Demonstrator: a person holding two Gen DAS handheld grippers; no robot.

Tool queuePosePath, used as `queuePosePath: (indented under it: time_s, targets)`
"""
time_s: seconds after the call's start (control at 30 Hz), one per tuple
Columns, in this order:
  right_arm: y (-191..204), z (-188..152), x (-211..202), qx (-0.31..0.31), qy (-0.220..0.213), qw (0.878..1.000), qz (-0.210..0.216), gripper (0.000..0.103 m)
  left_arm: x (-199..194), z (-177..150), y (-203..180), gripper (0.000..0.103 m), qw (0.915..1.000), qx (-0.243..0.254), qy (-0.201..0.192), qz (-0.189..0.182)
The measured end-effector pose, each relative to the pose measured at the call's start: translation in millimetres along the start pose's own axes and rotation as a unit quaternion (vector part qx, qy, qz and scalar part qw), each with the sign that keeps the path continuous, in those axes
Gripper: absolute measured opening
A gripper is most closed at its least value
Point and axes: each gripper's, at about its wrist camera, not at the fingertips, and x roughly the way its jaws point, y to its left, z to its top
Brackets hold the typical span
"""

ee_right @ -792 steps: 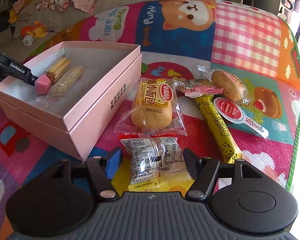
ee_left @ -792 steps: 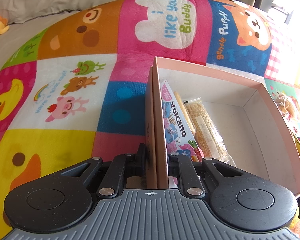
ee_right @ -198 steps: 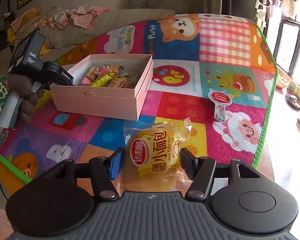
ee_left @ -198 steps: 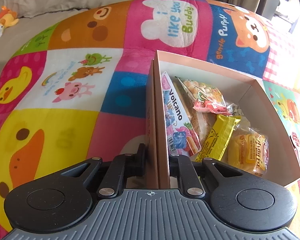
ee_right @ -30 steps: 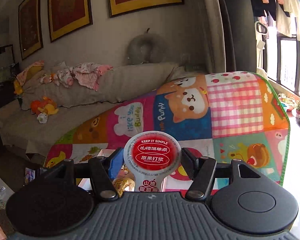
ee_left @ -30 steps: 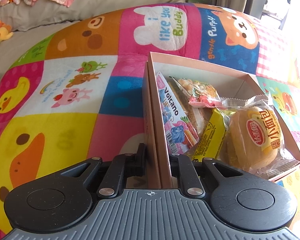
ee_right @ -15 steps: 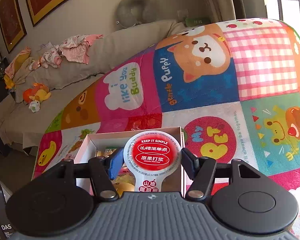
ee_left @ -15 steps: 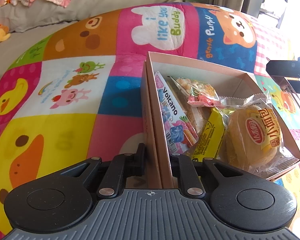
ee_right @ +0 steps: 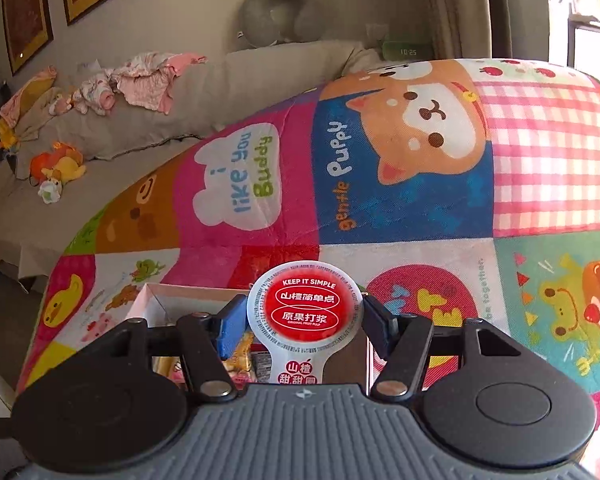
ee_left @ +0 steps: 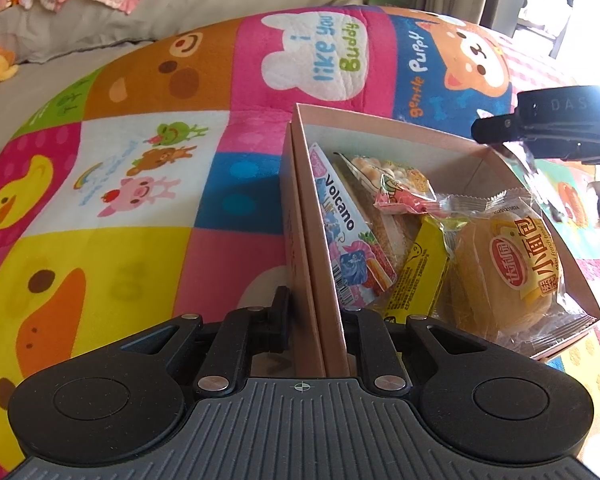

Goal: Organize objects
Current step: 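Lift the label card and carry it over the pink box, then lower the label card into the pink box and open the right tool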

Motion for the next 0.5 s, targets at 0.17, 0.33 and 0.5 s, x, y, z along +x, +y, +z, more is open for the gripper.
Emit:
queuePosePath:
  time_s: [0.17, 0.33, 0.5]
  targets:
    - [-9.4, -6.8, 1.3, 0.007, 0.017, 1.0, 0.018, 0.074, -0.3, -0.1, 0.7, 0.018, 1.0, -0.002, -0.001, -0.003]
    - [-15.8, -9.3, -17.3, 0.005, 0.004, 1.0, 0.019, 0.075, -0.3, -0.4, 0.7, 0.018, 1.0, -0.003, -0.001, -0.003]
    - [-18.3, -37.2, -58.4, -0.028, -0.016, 0.999, 0.031, 0.075, -0.2, -0.2, 0.7, 0.018, 1.0, -0.003, -0.001, -0.002]
